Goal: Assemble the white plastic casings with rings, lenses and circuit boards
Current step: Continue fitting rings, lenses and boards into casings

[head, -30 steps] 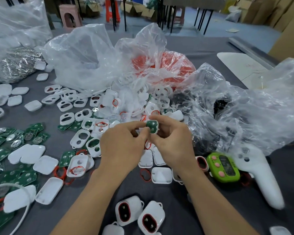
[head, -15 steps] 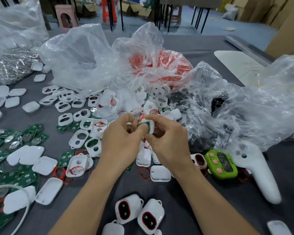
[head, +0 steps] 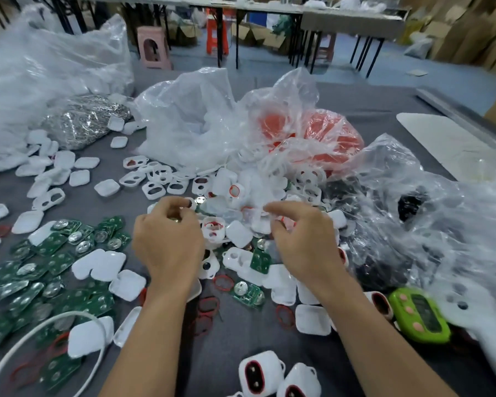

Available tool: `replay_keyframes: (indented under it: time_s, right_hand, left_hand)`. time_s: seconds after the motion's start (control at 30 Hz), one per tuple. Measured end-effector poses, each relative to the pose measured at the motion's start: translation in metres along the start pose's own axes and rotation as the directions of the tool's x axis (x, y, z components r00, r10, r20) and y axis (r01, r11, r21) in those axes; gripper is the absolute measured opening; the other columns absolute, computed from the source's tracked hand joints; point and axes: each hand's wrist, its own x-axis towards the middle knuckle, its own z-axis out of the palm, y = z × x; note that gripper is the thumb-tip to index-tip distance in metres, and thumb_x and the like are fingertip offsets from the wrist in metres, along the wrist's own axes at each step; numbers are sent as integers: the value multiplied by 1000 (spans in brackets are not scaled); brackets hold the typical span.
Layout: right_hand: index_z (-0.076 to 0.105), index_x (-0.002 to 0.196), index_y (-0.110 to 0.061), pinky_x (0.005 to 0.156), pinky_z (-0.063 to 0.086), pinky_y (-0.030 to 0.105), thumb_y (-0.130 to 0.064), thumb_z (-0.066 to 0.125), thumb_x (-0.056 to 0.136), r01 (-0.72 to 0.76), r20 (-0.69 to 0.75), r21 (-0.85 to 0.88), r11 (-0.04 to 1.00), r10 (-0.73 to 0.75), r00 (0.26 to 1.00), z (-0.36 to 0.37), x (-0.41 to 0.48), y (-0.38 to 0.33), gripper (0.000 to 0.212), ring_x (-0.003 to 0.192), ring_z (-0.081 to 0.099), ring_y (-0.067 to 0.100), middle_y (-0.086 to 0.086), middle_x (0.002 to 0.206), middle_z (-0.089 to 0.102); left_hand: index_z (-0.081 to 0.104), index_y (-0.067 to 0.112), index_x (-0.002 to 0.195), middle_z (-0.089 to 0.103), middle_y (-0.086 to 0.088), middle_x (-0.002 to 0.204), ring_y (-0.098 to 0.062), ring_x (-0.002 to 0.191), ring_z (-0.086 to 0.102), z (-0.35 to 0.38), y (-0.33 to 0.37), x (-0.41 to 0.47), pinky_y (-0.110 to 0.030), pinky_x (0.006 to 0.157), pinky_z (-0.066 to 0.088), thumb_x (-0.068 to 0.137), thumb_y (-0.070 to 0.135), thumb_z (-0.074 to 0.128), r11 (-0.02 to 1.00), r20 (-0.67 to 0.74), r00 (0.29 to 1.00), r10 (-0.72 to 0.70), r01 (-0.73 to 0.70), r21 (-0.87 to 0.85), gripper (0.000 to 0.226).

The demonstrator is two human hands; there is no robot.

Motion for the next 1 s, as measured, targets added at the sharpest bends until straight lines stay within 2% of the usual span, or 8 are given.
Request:
replay_keyframes:
  time_s: [0.1, 0.2, 0.3, 0.43, 0.63, 0.73, 0.87, 1.0]
  right_hand:
    - [76, 117, -27, 82, 38, -6, -7, 58, 96, 40, 183, -29, 999, -34, 983, 37, 28, -30, 35, 106, 65, 5, -5, 129, 71]
    - [71, 127, -22, 91, 53, 20, -2, 53, 95, 96, 337, -95, 991, -58, 940, 74, 63, -58, 42, 105, 69, 20, 3, 136, 66]
    - [68, 127, -21, 101, 51, 39, 0, 58, 88, 222, 427, -287, 932, -83, 900, 106, 101, -72, 46, 121, 61, 27, 5, 132, 67]
    - [68, 122, -22, 103, 45, 37, -5, 58, 86, 322, 456, -550, 770, -47, 889, 130, 126, -68, 41, 115, 63, 30, 4, 121, 70]
    - [61, 119, -21, 92, 39, 37, -9, 59, 84, 525, 582, -569, 633, -141, 801, 116, 129, -67, 37, 106, 64, 30, 5, 111, 69]
    - [63, 117, -22, 96, 35, 35, -8, 59, 79, 563, 540, -572, 597, -242, 806, 106, 112, -60, 41, 100, 66, 27, 2, 102, 72]
    - [71, 117, -23, 88, 33, 23, 7, 54, 83, 364, 238, -410, 836, -287, 928, 88, 90, -44, 48, 104, 62, 25, 3, 89, 76]
    - [79, 100, -26, 88, 58, 26, 3, 59, 93, 15, -94, 150, 989, 0, 996, 53, 62, -41, 35, 90, 72, 8, -10, 92, 78]
  left_hand:
    - [71, 36, 104, 71, 2, 101, -26, 106, 61, -3, -11, 17, -46, 94, 53, 84, 21, 60, 997, 56, 996, -73, 73, 9, 27]
    - [65, 32, 124, 67, -4, 118, -28, 120, 56, -4, -20, 26, -45, 99, 49, 86, 17, 58, 996, 154, 987, -38, 26, 82, 41]
    - [66, 20, 114, 65, -3, 114, -29, 118, 53, -2, -24, 30, -45, 99, 44, 90, 16, 55, 979, 252, 964, 81, -125, 163, 26]
    - [66, 13, 116, 60, -4, 131, -29, 127, 48, 2, -29, 33, -46, 110, 37, 93, 21, 53, 944, 331, 931, 155, -238, 228, 27]
    - [74, 19, 120, 61, 5, 136, -22, 129, 45, 2, -30, 36, -41, 112, 36, 94, 22, 56, 963, 282, 950, 133, -191, 189, 32]
    - [77, 22, 115, 64, 7, 131, -21, 127, 47, 2, -29, 35, -41, 110, 37, 92, 21, 58, 965, 253, 959, 124, -176, 195, 30]
    - [76, 20, 114, 67, 6, 127, -19, 127, 47, 2, -22, 30, -40, 111, 37, 91, 20, 60, 964, 216, 969, 117, -163, 210, 28]
    - [74, 39, 111, 70, 24, 104, -3, 98, 61, -9, -2, 16, -31, 92, 51, 84, 25, 64, 986, 190, 970, 155, -140, -90, 32]
